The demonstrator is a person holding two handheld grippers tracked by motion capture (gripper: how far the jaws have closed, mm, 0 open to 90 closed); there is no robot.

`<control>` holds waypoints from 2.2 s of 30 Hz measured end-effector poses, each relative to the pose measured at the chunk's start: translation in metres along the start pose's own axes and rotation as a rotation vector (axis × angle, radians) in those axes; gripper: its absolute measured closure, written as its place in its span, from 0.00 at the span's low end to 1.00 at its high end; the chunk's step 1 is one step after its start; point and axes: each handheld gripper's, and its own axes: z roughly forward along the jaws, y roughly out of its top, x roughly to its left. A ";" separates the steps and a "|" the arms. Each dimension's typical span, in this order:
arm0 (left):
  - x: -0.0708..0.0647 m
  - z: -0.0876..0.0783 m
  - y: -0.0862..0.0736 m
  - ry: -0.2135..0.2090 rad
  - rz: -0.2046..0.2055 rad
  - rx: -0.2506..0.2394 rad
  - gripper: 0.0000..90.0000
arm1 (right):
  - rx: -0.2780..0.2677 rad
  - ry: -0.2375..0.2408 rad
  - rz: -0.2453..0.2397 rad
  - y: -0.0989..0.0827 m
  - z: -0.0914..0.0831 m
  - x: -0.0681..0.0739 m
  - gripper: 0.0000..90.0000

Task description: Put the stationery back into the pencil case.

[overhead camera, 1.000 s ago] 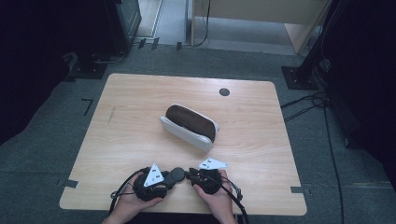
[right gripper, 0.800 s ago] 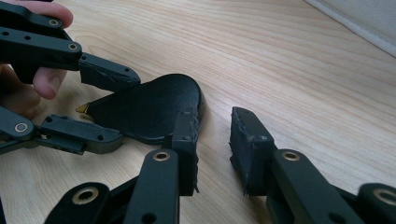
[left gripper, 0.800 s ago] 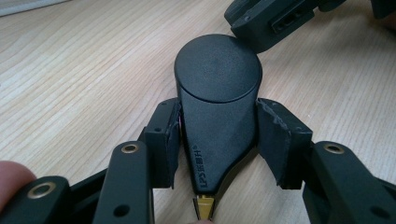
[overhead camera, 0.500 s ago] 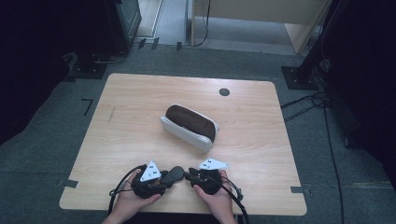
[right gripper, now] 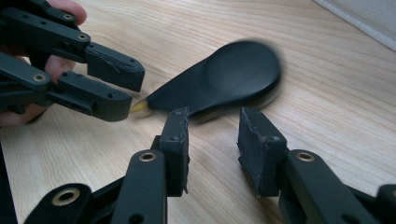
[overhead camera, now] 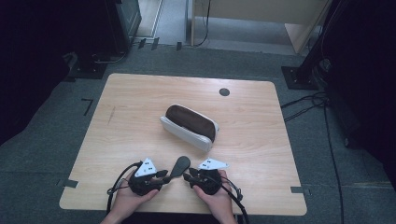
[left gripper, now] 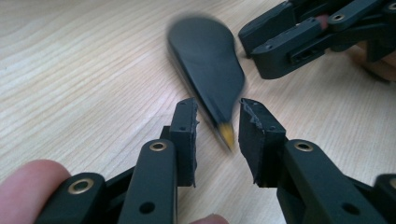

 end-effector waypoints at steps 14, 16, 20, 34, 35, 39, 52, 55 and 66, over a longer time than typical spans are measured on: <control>-0.008 0.004 0.000 0.077 0.067 0.026 0.73 | -0.042 -0.061 0.035 -0.001 -0.007 -0.008 0.68; -0.009 0.004 0.000 0.071 0.074 0.028 0.75 | -0.045 -0.058 0.042 -0.001 -0.007 -0.009 0.66; -0.012 0.003 -0.002 0.043 0.095 0.028 0.75 | -0.046 -0.055 0.037 0.000 -0.005 -0.006 0.61; 0.016 -0.027 -0.015 0.068 0.077 -0.032 0.51 | -0.073 -0.112 0.088 0.006 0.002 0.001 0.35; 0.022 -0.032 -0.018 0.092 0.057 -0.037 0.49 | -0.067 -0.127 0.090 0.007 0.003 0.003 0.30; 0.045 -0.049 -0.026 0.196 -0.014 -0.060 0.43 | -0.054 -0.177 0.127 0.013 0.012 0.008 0.17; 0.060 -0.052 -0.032 0.271 -0.051 -0.055 0.41 | -0.037 -0.335 0.136 0.032 0.041 0.022 0.00; 0.060 -0.051 -0.032 0.270 -0.052 -0.051 0.42 | -0.023 -0.360 0.105 0.032 0.046 0.025 0.00; 0.058 -0.050 -0.032 0.262 -0.040 -0.045 0.44 | 0.015 -0.419 -0.016 0.028 0.050 0.033 0.27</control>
